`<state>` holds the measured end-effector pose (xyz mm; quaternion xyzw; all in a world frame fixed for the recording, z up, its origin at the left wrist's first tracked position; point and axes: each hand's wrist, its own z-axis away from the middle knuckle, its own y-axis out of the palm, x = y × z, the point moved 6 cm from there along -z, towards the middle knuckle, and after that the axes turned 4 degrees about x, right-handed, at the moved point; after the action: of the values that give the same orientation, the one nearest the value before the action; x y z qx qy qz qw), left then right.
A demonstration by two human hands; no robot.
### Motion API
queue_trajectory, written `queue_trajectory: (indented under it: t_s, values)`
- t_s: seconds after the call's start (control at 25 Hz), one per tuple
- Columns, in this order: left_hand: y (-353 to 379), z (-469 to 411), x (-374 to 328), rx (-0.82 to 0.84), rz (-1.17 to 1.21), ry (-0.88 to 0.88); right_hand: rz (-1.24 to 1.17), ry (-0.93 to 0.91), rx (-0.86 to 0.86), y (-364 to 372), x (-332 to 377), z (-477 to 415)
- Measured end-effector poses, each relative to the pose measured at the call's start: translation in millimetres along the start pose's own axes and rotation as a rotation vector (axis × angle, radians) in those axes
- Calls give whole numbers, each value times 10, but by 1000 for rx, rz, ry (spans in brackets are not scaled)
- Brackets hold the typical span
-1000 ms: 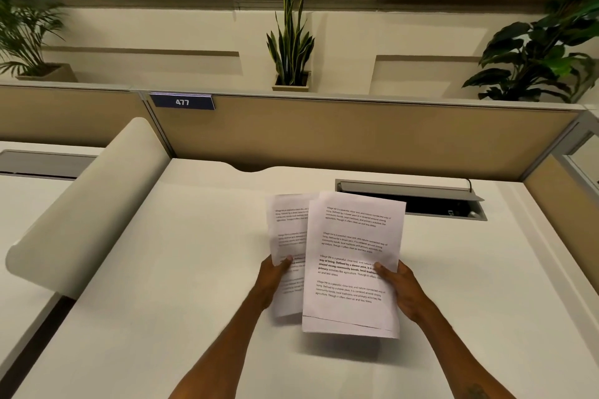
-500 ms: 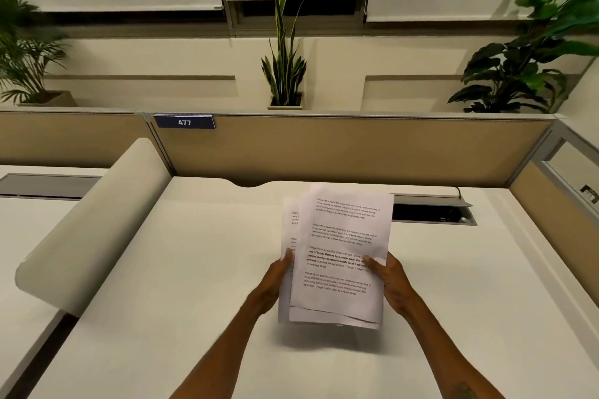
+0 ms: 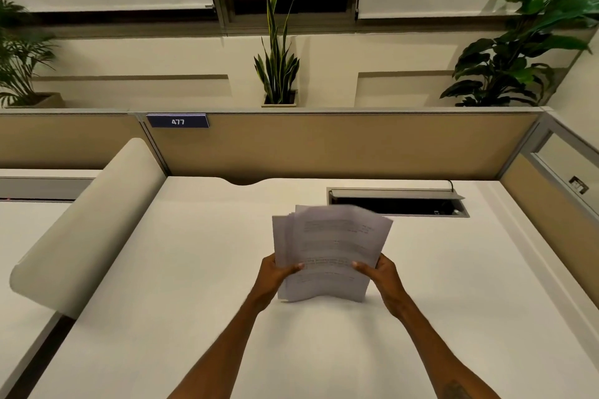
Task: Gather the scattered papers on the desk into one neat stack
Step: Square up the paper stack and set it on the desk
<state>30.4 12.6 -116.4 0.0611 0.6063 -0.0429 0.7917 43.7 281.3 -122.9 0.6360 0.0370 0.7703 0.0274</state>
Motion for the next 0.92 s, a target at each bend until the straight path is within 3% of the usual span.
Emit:
queue_trajectory:
  t_s: [0.36,0.68,0.92]
  values:
    - [254,-51,-3,106,-28,13,-41,45,-3,96,7,-74]
    - [195,-138,-96,29,-54,69,30,-58,-93,106,157,-138]
    - [211,-125,-71,86,-79,56,83,-10,-7,130,34,-93]
